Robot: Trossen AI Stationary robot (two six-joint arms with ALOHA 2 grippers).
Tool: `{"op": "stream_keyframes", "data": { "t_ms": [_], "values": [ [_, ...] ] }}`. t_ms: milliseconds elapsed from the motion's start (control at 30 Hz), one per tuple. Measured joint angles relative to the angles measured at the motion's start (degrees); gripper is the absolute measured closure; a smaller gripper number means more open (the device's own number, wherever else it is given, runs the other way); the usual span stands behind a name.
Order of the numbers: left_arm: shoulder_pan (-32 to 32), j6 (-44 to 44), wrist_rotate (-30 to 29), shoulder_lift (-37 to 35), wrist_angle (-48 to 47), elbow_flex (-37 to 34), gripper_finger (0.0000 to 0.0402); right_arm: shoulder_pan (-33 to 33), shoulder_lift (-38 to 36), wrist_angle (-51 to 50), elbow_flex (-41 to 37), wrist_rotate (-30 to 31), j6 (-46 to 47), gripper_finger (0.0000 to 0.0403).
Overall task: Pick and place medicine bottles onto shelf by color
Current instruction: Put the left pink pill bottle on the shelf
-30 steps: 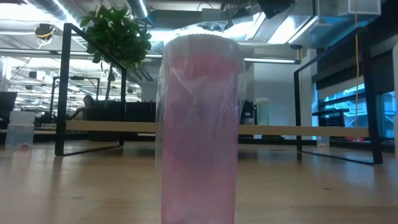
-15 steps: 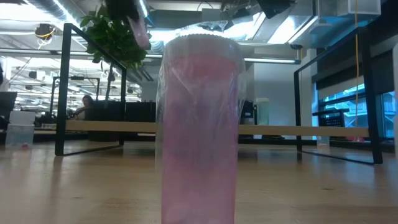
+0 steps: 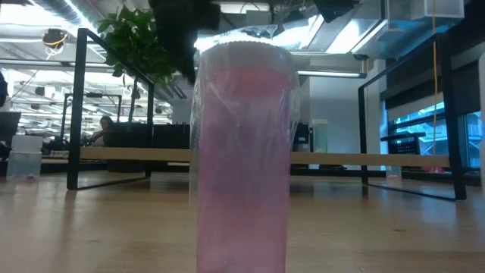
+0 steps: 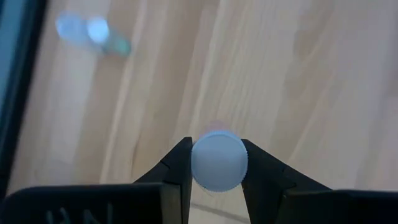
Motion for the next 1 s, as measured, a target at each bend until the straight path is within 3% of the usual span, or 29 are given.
{"op": "stream_keyframes", "data": {
  "t_ms": [500,800,1000],
  "values": [
    [-4.12,-11.46,-2.13,4.47,-1.24,-0.07,0.0311,-0.71,0.0,1.76,0.02,1.27,0.02,0.0161],
    [-4.67,-15.07,-2.36,4.47,-1.73,-0.07,0.0311,-0.79,1.74,2.56,0.07,30.74,9.25,0.0161],
    [-4.64,-18.94,-2.52,4.47,-2.76,-1.84,0.0311,-0.74,2.1,2.58,0.07,32.5,9.61,0.0161]
  ]
}}
